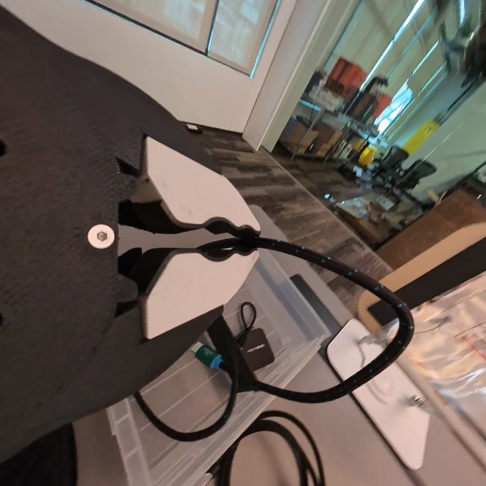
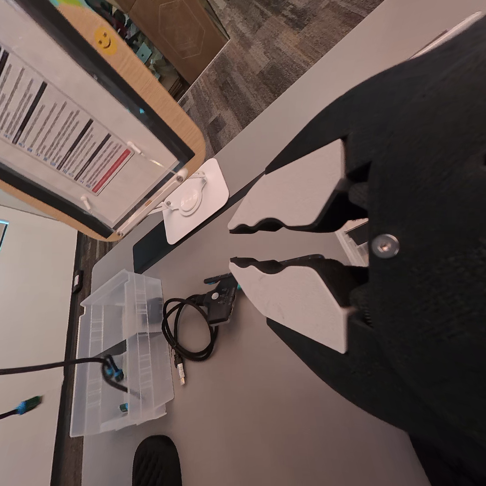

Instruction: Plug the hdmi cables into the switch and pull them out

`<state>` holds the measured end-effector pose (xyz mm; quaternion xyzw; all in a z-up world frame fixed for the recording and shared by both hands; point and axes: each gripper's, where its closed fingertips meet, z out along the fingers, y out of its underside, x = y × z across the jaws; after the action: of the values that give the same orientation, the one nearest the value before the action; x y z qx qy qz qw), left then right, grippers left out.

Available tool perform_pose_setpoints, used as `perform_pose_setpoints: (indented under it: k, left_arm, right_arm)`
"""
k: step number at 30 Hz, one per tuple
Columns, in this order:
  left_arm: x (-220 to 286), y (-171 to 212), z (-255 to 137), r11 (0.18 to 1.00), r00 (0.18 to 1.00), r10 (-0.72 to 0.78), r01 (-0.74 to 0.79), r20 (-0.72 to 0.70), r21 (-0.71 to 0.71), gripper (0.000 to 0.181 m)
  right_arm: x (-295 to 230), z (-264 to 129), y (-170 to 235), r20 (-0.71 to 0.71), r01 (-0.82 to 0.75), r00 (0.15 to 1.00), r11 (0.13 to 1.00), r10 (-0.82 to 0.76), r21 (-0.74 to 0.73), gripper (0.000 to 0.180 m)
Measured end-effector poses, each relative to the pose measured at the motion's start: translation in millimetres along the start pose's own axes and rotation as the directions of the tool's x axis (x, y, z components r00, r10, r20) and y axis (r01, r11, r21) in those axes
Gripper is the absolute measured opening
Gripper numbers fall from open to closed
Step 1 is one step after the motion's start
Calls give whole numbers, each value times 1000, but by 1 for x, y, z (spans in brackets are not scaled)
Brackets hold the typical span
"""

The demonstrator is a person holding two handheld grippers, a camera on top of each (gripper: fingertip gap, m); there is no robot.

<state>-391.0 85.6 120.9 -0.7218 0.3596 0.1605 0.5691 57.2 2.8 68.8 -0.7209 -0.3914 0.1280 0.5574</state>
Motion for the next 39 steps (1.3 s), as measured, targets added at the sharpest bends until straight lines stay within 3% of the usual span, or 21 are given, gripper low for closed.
perform_pose_setpoints:
  k: [1,6,10,15,20,28,33,39]
  left_arm:
    - [-7,-6,-6,999,999,-13,12,36,35,6]
    - [-4,-13,-15,996,999,-44,43,5,84,6]
    - [-23,-26,-19,942,961,-276,271,0,198,6]
    - [-47,-37,-30,835,891,-454,418,20,359,6]
    - [-34,-42,-21,758,835,-522,548,-175,352,6]
    - [26,-113,-48,608,716,-365,667,-595,431,5]
    - [101,-157,-70,671,722,-97,555,-685,491,6]
    - [191,-174,-76,797,747,145,300,-649,524,6]
  right_arm:
    - [-2,3,-1,7,6,1000,1000,-6,-3,18]
    - [-11,17,2,31,45,999,998,-44,-50,18]
    - [-17,24,2,48,57,997,996,-54,-64,18]
    - [-19,27,3,51,64,997,995,-60,-74,18]
    - [-24,31,-3,67,68,996,996,-65,-53,18]
    - [-68,60,-60,137,78,985,982,-102,175,17]
    - [-110,91,-85,240,-46,971,963,-19,265,18]
    - [-163,104,-94,421,-83,906,957,-43,278,26]
